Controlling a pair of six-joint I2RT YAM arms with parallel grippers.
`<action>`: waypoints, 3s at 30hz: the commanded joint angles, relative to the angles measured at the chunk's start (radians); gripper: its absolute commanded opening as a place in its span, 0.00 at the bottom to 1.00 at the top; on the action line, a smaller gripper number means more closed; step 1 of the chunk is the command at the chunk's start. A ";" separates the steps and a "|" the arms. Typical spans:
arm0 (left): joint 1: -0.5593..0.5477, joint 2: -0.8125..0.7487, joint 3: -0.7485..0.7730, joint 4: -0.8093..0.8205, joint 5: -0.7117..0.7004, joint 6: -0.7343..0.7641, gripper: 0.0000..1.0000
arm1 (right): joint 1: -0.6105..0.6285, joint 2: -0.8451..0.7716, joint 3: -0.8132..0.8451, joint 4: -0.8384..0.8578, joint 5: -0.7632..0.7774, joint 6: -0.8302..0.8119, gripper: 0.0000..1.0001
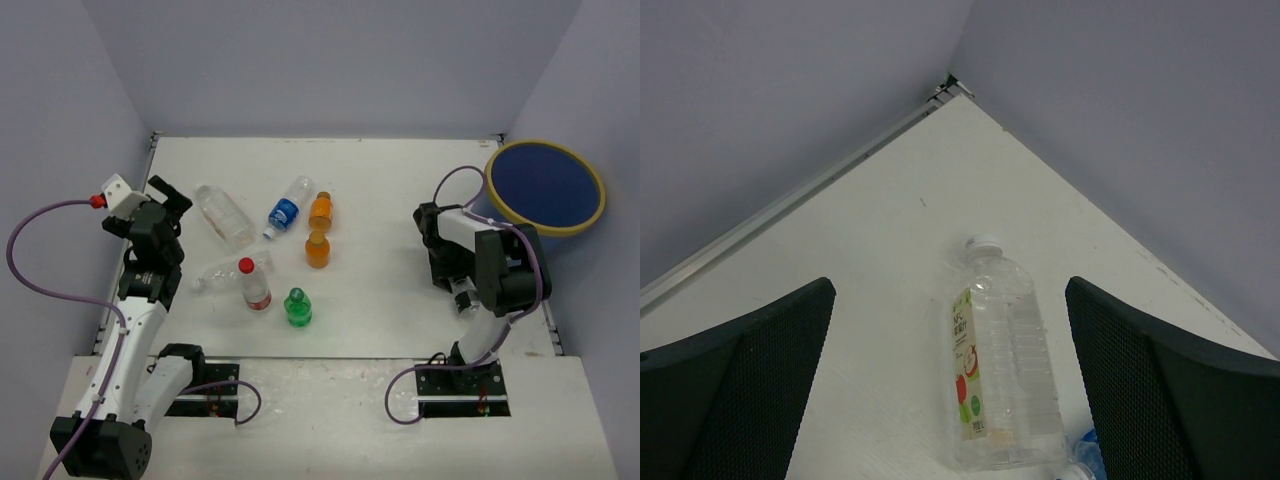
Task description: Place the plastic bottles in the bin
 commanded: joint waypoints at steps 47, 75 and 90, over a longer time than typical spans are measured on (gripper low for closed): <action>0.003 0.096 0.058 -0.332 0.207 -0.113 1.00 | -0.279 -0.624 0.351 0.746 0.295 -0.127 0.76; 0.003 0.183 0.017 -0.303 0.361 -0.144 1.00 | 0.471 -0.641 0.101 0.743 -0.651 -0.059 0.99; 0.001 0.079 -0.138 -0.292 0.367 -0.300 1.00 | 0.669 -0.020 0.305 0.806 -0.397 0.019 0.98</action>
